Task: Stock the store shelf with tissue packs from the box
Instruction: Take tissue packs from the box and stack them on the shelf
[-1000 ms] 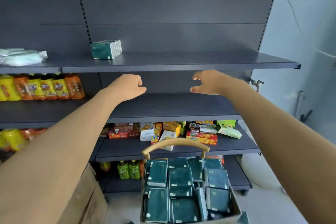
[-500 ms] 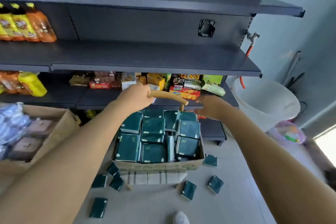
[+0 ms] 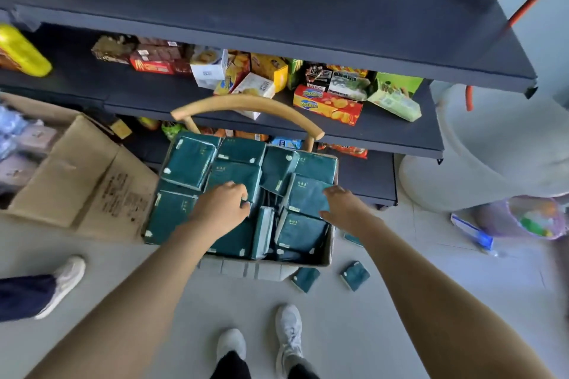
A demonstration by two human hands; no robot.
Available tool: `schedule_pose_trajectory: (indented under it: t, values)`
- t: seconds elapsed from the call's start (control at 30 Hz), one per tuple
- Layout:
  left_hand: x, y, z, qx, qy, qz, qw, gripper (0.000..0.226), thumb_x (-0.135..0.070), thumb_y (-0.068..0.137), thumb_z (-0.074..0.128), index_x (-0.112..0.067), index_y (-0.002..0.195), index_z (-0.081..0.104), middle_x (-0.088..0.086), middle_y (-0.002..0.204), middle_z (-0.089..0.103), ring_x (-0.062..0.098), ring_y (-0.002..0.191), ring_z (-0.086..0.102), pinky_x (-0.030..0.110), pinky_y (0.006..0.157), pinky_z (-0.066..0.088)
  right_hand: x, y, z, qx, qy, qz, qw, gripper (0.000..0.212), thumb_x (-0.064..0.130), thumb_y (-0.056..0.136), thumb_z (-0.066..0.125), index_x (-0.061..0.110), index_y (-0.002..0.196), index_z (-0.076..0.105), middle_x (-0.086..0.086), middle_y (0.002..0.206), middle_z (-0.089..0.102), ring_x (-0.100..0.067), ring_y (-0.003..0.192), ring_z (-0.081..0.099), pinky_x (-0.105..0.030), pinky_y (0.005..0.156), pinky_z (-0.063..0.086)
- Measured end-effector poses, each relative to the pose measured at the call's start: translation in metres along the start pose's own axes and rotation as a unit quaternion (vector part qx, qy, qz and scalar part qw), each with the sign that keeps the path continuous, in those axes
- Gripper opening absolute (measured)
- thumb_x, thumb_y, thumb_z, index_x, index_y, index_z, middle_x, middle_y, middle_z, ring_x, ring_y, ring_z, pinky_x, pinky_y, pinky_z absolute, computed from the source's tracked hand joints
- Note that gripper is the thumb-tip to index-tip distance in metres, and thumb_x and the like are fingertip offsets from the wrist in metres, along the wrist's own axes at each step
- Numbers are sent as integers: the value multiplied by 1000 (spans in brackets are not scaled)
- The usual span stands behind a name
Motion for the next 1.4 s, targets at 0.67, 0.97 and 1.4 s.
schedule_pose_trajectory:
  t: [0.67,0.97,1.4]
  values:
    - [-46,50,78,81,-28,77,993,39,-35,95,49,-13,126,54,1,128,56,19,119,47,31,96,41,-58,38,-5,-46,245,117,961,53,29,76,77,9,120,55,-4,99,57,-19,84,52,-24,54,37]
    - [-66,68,114,158,159,137,965,64,-57,84,56,-18,134,45,-2,135,50,20,125,41,38,96,33,-81,22,7,-83,370,148,913,43,26,73,79,12,108,58,0,93,61,-16,78,57,-27,65,48]
    - [-67,60,71,185,-9,64,981,46,-46,78,70,-20,113,56,0,114,59,19,103,53,31,84,40,-81,-2,-16,-138,414,124,891,37,27,77,76,11,105,57,0,89,61,-16,77,58,-27,67,45]
Point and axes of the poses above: each hand's wrist, its own y-axis towards the middle knuckle, its own z-axis out of the palm, x = y × z, the point moved 4 cm from there along y, towards the middle knuckle
